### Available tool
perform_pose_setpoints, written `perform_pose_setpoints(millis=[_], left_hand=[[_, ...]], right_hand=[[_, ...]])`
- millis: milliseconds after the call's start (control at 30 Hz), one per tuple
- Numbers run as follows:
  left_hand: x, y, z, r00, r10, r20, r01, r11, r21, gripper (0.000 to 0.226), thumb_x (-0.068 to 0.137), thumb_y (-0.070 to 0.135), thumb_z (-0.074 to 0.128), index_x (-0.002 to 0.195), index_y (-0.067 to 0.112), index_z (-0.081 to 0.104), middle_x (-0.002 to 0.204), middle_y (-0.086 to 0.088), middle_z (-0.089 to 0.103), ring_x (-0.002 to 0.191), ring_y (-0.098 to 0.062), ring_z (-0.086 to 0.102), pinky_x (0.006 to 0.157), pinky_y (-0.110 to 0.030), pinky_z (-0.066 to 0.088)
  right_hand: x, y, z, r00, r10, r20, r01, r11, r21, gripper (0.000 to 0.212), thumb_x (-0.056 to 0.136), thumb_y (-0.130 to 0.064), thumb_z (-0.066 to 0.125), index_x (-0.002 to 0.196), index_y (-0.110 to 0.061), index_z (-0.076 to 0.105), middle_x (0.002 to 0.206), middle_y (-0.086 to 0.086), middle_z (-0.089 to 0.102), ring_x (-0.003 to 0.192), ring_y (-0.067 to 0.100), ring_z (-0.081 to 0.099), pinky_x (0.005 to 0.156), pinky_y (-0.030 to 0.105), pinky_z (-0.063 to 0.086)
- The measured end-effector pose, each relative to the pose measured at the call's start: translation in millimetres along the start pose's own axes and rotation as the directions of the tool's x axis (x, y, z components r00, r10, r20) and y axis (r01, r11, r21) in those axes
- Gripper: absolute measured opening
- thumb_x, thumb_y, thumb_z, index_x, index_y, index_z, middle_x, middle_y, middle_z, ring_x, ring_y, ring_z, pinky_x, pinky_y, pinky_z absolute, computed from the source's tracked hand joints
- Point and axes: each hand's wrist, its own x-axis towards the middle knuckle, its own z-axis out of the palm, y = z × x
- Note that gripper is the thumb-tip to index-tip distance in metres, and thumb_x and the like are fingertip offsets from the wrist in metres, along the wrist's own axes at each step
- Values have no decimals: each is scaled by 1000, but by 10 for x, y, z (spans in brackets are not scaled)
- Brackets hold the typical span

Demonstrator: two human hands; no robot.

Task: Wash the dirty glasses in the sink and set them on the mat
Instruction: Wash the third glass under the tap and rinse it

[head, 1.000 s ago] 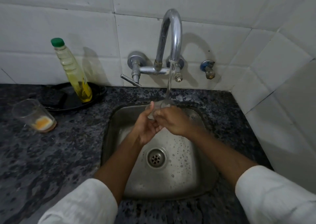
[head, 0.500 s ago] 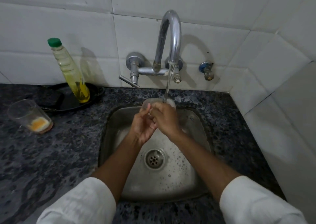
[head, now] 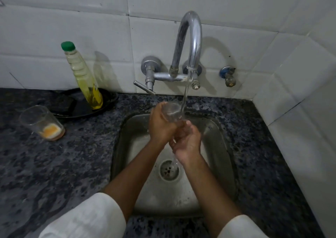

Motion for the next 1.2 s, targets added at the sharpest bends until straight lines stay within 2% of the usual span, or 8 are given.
perform_pose_setpoints(millis=[200,300,433,700,833,1000,1100,1200], left_hand=[[-36,41,-90,928,363,84,-371,920,125,78,50,40,90,119,25,56,116,6,57,103,-12,58,83,-28,50],[2,-13,-259,979,163,122,-163,987,-5,67,59,21,91,114,16,53,110,-3,64,98,-15,63,84,-31,55],[87,-160,-472,791,-233,566,367,920,-135,64,54,15,83,111,13,53,109,-14,67,93,-32,68,81,-46,56],[221,-120,-276,790,-102,604,149,988,-28,63,46,1,73,109,10,66,108,-11,70,110,-32,64,91,-47,53],[220,-26,-188,840,-61,539,99,994,-41,58,52,-6,74,107,8,61,102,-10,68,94,-22,64,75,-33,55],[-14,19,179,997,36,64,-27,992,-126,27,75,11,69,100,12,58,88,-3,67,79,-17,64,72,-37,54],[80,-38,43,937,-6,349,52,991,-123,51,68,4,79,114,10,58,107,-9,69,99,-21,67,84,-41,58],[252,-82,-221,683,-7,731,172,973,-152,64,57,-3,79,118,2,60,114,-13,67,108,-24,65,94,-40,55]], right_hand=[[125,-75,84,1000,10,-15,-10,1000,-9,32,93,-33,46,89,-13,70,75,6,71,70,18,65,56,24,52],[145,-301,70,982,-188,-3,182,955,-234,18,95,-24,51,83,-14,61,53,-4,56,45,9,49,42,18,35],[62,-652,143,832,-288,475,554,376,-743,20,97,-9,50,80,-15,58,57,-2,53,45,3,48,46,17,39],[-45,-927,161,612,165,773,626,-699,-346,20,96,-42,47,87,-34,62,78,-16,51,85,13,38,76,34,29],[-72,-940,144,610,69,789,721,-461,-518,28,92,-35,51,75,-18,65,74,-5,63,67,12,56,65,34,45],[-82,-533,152,594,-330,734,669,-305,-678,19,91,-15,57,83,-7,72,82,7,71,73,16,64,69,32,50],[-114,-691,146,572,-275,773,715,-296,-634,19,91,-9,59,76,-6,70,70,3,66,63,12,58,62,27,43],[-140,-878,133,589,-135,796,760,-242,-603,20,91,-15,60,77,-6,70,70,4,70,64,15,64,62,25,47]])
